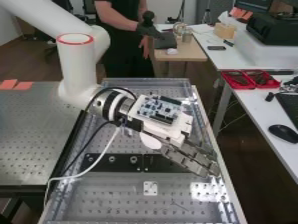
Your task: Grab the drill bit and place it in the clear container
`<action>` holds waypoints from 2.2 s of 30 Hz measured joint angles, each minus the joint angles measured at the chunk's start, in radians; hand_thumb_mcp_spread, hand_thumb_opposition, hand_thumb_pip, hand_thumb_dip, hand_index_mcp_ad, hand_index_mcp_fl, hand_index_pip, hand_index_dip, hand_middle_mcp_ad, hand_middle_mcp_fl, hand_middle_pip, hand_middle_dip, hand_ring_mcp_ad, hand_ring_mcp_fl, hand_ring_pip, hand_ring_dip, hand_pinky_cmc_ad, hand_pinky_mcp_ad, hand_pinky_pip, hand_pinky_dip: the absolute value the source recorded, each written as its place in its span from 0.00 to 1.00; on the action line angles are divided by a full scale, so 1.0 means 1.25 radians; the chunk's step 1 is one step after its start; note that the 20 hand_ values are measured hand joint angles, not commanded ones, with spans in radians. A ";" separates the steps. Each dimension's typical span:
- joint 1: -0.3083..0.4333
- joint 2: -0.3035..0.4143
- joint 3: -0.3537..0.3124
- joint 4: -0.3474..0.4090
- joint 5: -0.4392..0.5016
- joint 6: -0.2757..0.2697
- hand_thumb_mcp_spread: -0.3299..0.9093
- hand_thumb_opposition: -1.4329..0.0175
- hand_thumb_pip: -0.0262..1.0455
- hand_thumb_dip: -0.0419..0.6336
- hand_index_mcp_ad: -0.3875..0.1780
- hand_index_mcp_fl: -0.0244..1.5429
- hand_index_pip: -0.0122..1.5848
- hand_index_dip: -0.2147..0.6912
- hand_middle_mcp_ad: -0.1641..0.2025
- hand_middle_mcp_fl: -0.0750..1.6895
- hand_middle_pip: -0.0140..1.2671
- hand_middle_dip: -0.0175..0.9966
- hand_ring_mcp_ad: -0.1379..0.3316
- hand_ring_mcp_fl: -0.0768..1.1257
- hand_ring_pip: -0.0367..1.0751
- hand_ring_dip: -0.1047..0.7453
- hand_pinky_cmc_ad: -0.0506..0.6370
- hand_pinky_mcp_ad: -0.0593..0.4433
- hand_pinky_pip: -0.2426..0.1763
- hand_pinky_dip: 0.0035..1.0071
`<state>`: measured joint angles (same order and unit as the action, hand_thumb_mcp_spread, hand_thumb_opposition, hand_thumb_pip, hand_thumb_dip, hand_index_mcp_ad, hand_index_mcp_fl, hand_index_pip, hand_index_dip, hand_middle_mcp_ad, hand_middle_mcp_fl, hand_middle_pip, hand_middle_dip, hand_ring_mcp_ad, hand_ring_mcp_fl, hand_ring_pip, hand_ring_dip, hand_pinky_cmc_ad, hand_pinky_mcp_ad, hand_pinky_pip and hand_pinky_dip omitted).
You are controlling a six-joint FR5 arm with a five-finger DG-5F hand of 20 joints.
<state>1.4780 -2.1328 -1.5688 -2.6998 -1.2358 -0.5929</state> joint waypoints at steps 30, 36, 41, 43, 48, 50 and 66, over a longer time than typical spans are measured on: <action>0.162 0.224 -0.110 -0.032 -0.135 -0.036 0.76 0.26 0.41 0.51 0.52 0.78 0.32 0.68 0.26 0.27 0.09 0.27 0.55 0.20 0.12 0.23 0.46 0.29 0.49 0.13; 0.192 0.214 -0.103 -0.032 -0.164 -0.028 0.76 0.26 0.41 0.51 0.52 0.78 0.30 0.70 0.26 0.27 0.10 0.28 0.55 0.20 0.12 0.23 0.46 0.29 0.49 0.13; 0.205 0.185 -0.085 -0.035 -0.183 -0.025 0.76 0.26 0.41 0.51 0.52 0.78 0.30 0.71 0.26 0.27 0.10 0.28 0.56 0.20 0.12 0.23 0.46 0.29 0.49 0.13; 0.210 0.172 -0.077 -0.039 -0.195 -0.025 0.76 0.26 0.41 0.51 0.52 0.78 0.30 0.71 0.26 0.27 0.10 0.28 0.56 0.20 0.12 0.23 0.46 0.29 0.49 0.13; 0.219 0.145 -0.058 -0.050 -0.169 -0.027 0.76 0.26 0.41 0.51 0.52 0.79 0.30 0.72 0.26 0.27 0.10 0.28 0.56 0.20 0.12 0.23 0.46 0.29 0.49 0.13; 0.222 0.133 -0.051 -0.054 -0.183 -0.028 0.76 0.26 0.41 0.51 0.52 0.79 0.30 0.72 0.26 0.28 0.10 0.28 0.56 0.20 0.13 0.23 0.46 0.29 0.50 0.13; 0.238 0.049 -0.005 -0.097 -0.220 -0.031 0.76 0.26 0.41 0.51 0.52 0.79 0.30 0.72 0.27 0.27 0.09 0.28 0.58 0.20 0.13 0.26 0.46 0.29 0.49 0.13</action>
<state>1.7755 -2.0710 -1.5749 -2.8207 -1.5109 -0.6322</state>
